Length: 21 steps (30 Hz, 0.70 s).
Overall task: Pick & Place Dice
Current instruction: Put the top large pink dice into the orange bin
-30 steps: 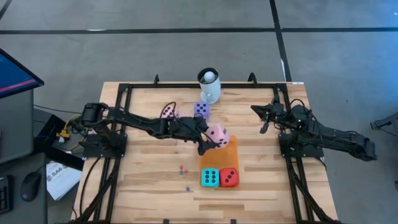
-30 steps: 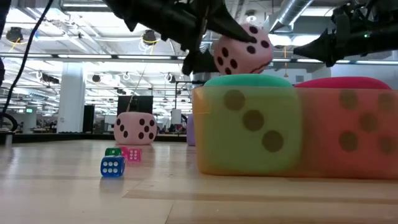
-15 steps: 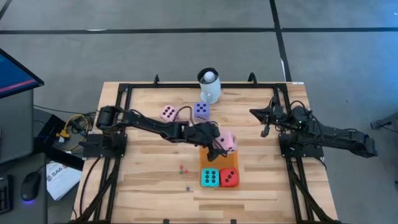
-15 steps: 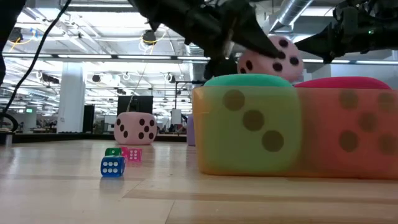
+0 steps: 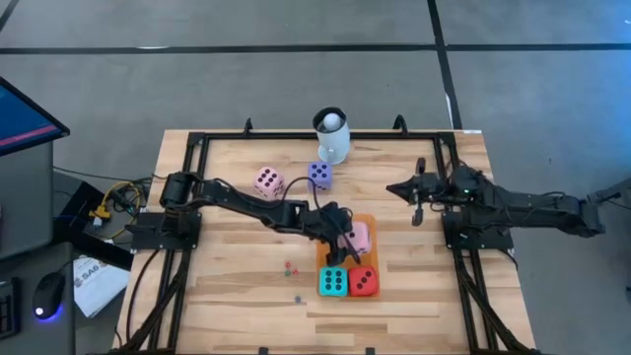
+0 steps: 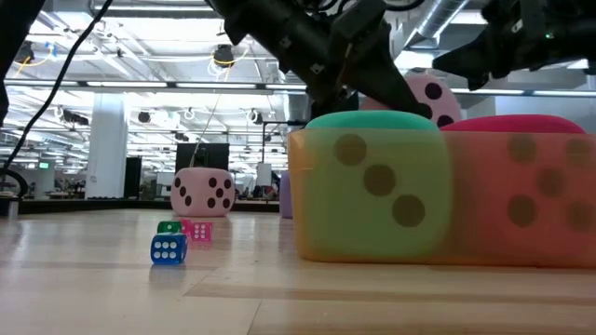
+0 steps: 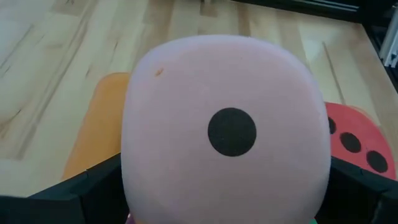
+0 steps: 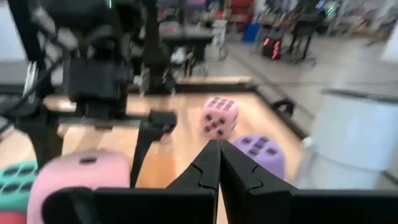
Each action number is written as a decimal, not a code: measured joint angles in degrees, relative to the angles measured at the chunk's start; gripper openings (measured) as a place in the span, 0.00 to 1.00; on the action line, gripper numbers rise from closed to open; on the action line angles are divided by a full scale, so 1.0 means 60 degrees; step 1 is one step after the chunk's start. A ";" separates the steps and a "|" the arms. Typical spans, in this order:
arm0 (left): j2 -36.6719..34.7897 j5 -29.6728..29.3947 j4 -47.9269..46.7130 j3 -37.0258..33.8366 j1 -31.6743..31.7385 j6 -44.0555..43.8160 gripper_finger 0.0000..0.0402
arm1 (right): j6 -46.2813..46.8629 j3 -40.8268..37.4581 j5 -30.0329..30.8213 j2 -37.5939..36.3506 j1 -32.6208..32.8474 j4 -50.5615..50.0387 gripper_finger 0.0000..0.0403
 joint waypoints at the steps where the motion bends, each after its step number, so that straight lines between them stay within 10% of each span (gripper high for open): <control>1: 0.0000 0.0000 0.0000 0.0000 -0.0014 0.0000 0.94 | -0.0006 0.0096 -0.0049 0.0296 0.0060 -0.0023 0.00; 21: -0.0007 -0.0015 0.0036 -0.0007 0.0150 0.0499 0.98 | -0.0282 0.2122 -0.2755 0.4873 0.0544 -0.0029 0.00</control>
